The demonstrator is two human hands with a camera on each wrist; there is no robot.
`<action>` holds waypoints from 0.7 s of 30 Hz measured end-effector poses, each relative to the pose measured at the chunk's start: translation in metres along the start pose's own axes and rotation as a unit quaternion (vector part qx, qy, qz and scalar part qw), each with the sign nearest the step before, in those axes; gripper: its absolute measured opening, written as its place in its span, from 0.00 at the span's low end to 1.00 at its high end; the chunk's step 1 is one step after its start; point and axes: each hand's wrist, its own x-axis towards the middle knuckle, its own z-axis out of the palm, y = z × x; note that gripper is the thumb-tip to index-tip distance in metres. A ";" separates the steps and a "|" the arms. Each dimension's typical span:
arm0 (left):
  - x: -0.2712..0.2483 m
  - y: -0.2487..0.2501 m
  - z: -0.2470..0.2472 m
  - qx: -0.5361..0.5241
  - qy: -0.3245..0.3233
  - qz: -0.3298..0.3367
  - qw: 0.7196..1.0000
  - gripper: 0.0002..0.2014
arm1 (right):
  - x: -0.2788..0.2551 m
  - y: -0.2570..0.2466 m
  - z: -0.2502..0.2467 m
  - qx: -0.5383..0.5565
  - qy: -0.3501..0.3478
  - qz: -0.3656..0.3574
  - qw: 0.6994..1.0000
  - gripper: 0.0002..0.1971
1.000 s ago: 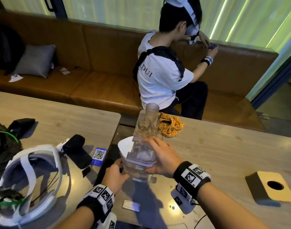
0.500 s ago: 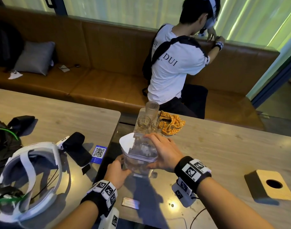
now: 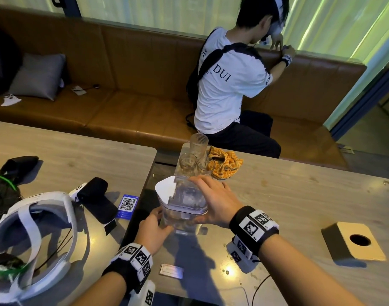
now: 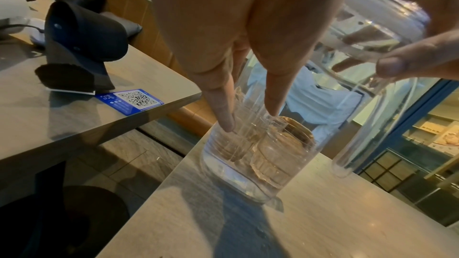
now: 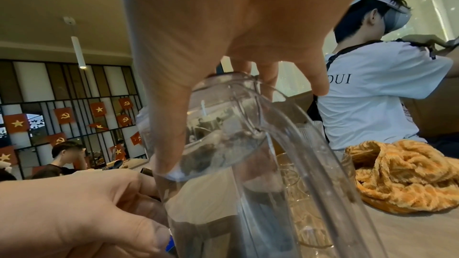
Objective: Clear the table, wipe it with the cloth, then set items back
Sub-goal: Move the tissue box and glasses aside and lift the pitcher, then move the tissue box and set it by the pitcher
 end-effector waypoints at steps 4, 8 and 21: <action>-0.008 -0.008 0.010 0.012 -0.020 -0.046 0.999 0.10 | -0.017 0.004 -0.009 0.020 -0.006 0.016 1.000 0.63; -0.024 0.002 0.055 0.061 -0.176 0.003 0.983 0.08 | -0.061 0.025 -0.008 0.053 0.025 0.071 0.996 0.59; -0.061 0.194 0.239 0.093 -0.337 0.243 0.905 0.10 | -0.276 0.218 0.000 0.160 0.332 0.415 0.832 0.19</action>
